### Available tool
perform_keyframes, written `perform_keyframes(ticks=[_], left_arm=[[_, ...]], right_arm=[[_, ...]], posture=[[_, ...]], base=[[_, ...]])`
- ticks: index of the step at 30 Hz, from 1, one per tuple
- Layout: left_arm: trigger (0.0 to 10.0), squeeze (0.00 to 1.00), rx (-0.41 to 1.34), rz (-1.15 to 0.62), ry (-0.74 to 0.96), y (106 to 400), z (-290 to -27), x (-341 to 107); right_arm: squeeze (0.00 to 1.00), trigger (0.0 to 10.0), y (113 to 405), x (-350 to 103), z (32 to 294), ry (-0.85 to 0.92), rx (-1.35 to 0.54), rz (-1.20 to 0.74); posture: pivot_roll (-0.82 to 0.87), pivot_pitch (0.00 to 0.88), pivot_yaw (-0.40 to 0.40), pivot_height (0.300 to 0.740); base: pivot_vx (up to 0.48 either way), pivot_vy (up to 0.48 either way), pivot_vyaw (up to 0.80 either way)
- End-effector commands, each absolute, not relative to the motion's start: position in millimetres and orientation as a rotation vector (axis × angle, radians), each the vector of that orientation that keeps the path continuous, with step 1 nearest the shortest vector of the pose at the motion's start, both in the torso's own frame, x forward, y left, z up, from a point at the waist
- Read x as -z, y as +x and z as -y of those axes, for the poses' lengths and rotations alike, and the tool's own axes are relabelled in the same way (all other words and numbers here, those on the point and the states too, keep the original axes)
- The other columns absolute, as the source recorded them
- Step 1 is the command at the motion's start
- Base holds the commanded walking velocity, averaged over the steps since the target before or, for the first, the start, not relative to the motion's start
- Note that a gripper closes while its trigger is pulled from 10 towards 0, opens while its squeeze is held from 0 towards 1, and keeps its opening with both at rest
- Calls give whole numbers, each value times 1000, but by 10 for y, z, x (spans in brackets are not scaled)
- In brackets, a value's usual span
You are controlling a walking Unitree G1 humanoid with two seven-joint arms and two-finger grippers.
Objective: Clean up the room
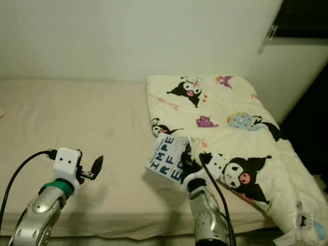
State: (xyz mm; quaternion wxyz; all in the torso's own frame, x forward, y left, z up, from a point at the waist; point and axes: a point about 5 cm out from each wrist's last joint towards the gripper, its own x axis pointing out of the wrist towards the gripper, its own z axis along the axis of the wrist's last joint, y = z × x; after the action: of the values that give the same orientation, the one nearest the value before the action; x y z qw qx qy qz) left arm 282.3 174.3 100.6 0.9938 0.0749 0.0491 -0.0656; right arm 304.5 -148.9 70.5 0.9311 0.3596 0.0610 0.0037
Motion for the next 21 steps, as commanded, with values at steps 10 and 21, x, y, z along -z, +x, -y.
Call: perform_keyframes(ticks=[10,21], left_arm=[[10000,0,117,-124,150,2804,-1798,-972],[10000,0,117,-123,148,2809,-1782,-977]], right_arm=[[0,10000,3063,-702,1380,765,-14,-124],[0,10000,3052,-680,1389,757,-11,-135]], posture=[[167,0,19,697],[166,7,15,697]], base=[[0,480,0],[0,480,0]])
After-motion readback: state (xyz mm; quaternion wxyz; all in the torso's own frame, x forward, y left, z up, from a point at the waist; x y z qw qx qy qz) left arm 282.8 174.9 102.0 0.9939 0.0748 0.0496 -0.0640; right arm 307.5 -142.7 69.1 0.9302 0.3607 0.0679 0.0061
